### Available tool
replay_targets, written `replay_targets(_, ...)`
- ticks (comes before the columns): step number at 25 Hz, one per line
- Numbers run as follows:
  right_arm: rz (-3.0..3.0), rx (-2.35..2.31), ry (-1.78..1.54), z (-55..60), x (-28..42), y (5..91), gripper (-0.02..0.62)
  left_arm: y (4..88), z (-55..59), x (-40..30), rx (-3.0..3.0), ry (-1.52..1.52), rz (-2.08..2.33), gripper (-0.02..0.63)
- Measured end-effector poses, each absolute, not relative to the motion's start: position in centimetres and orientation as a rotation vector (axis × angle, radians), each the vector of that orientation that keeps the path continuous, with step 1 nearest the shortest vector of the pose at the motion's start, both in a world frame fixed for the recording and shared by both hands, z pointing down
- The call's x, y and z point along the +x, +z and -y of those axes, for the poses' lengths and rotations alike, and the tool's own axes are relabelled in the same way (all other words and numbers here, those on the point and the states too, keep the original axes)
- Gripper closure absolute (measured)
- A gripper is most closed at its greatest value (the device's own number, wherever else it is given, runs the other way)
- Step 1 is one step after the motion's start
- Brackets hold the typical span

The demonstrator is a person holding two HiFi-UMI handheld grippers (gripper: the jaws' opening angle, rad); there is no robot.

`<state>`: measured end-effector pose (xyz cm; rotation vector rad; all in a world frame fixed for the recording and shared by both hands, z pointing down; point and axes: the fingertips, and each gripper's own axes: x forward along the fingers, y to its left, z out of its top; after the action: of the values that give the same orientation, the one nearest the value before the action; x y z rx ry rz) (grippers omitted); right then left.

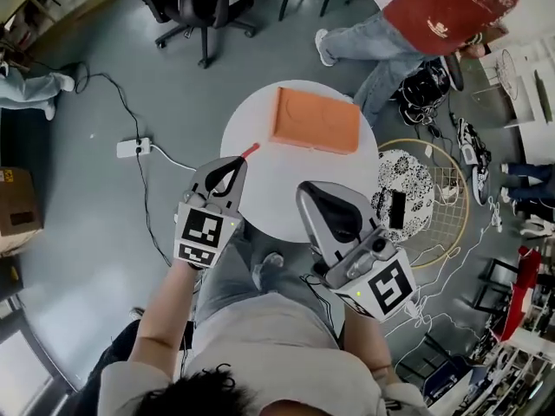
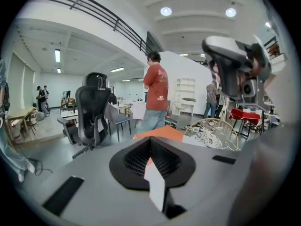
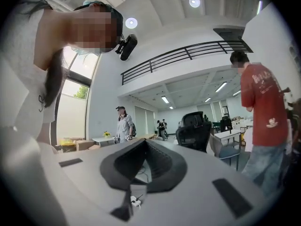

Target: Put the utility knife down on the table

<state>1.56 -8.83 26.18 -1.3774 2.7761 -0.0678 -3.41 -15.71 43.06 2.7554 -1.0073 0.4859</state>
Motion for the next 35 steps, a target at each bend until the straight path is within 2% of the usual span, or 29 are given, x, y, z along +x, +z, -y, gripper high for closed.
replay_targets(21, -2.895, -1.09, 0.002, 1.2, -0.7, 25.3, 0.586, 28.3, 3.0, -4.7, 2.882, 0.11, 1.278, 0.597)
replay_targets(35, -2.939, -0.892, 0.049, -1.6, -2.1, 24.3, 0.586, 25.0, -2.5, -5.4, 2.841, -0.007, 1.378, 0.597)
